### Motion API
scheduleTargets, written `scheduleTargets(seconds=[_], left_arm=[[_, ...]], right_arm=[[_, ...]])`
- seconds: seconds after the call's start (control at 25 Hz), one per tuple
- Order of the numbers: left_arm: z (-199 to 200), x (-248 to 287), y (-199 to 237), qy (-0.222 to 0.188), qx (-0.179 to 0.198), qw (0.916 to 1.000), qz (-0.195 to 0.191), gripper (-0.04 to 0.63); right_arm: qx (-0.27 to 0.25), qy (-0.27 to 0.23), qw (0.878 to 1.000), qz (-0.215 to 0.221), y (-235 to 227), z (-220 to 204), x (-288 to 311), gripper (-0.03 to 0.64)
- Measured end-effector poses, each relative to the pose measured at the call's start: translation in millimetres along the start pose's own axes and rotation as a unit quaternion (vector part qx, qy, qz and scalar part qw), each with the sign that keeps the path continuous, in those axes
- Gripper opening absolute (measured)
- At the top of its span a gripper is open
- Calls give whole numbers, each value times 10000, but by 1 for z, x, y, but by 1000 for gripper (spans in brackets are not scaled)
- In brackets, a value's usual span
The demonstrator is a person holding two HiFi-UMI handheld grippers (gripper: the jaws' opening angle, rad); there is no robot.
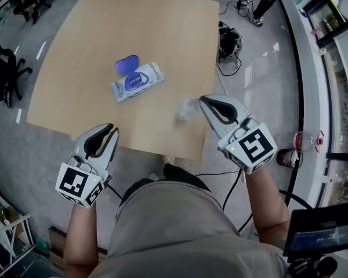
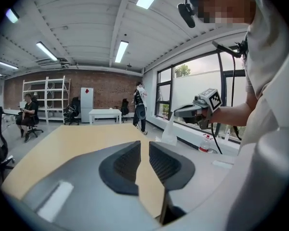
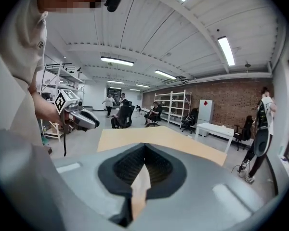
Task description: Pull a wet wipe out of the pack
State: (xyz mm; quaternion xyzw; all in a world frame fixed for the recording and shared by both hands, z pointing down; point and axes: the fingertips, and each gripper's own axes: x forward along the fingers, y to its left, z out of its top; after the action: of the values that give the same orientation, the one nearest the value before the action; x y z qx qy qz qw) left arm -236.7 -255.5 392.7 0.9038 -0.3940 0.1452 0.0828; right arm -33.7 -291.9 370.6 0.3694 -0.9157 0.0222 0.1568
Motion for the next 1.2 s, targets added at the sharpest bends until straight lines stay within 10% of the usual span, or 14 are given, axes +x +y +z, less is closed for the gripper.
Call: scheduleTargets(seconds=[0.68, 1.2], left_arm=[[10, -166, -119, -513, 210, 9923, -1106, 61], [34, -179, -244, -622, 400, 9925, -969, 61]], right_arm=[[206, -34, 9989, -417, 180, 45, -138, 2], [87, -248, 9996, 112, 213, 29, -250, 1]])
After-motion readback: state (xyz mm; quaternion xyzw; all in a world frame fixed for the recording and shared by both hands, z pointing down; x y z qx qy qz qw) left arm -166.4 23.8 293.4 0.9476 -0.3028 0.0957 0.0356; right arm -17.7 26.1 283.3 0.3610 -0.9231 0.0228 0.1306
